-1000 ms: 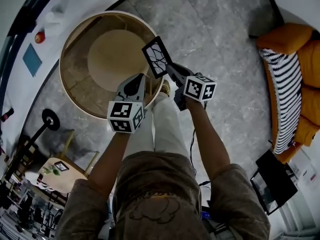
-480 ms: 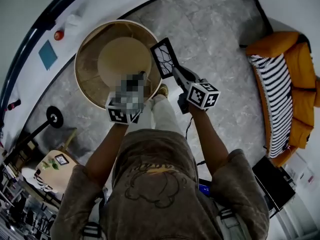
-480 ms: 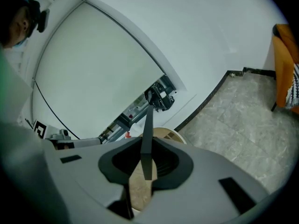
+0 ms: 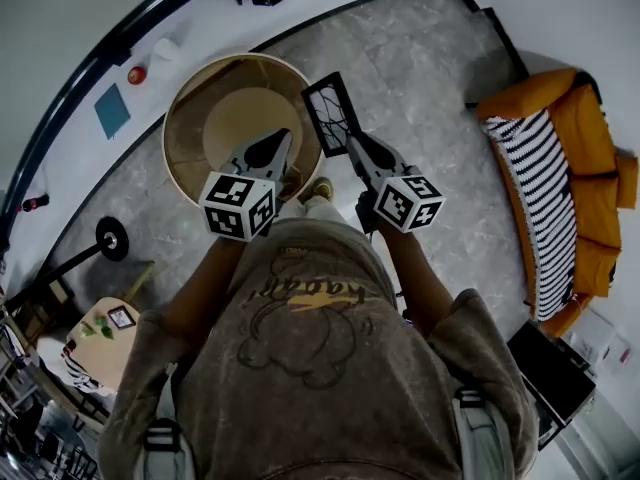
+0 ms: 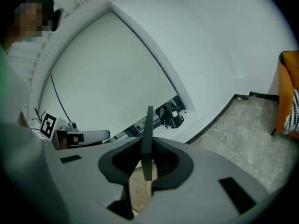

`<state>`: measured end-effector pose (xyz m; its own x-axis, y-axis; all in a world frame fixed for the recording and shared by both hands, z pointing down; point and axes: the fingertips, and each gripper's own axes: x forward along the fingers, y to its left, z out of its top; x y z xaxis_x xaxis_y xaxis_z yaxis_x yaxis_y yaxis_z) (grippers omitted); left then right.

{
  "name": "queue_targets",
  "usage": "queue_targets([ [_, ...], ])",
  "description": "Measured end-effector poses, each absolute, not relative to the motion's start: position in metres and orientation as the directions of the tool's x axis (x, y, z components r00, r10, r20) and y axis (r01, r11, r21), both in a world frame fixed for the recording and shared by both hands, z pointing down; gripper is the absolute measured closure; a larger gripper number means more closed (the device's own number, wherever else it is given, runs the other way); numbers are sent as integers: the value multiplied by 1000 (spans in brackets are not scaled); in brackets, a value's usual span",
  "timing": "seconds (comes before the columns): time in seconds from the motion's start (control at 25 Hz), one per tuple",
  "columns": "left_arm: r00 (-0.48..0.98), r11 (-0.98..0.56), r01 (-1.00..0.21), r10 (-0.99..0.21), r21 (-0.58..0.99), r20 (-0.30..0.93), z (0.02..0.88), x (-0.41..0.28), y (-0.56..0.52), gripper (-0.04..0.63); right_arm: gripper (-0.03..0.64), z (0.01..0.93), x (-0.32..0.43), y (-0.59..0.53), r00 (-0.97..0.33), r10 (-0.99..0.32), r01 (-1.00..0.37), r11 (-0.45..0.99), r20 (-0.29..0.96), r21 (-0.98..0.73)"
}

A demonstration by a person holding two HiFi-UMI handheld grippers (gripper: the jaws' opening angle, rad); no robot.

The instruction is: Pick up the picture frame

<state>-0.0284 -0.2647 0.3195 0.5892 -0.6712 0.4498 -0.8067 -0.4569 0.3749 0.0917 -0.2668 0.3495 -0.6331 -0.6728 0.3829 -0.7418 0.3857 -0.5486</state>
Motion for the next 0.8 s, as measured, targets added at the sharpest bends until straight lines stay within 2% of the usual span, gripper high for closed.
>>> queue_targets([
  [0.36, 596, -537, -802, -707, 259, 380, 272, -33, -257, 577, 532, 299, 89, -249, -637, -694, -753, 469, 335, -461],
  [0.8, 547, -504, -837, -758, 214, 355, 261, -45, -251, 577, 532, 282, 87, -242, -639, -705, -753, 489, 309, -441],
])
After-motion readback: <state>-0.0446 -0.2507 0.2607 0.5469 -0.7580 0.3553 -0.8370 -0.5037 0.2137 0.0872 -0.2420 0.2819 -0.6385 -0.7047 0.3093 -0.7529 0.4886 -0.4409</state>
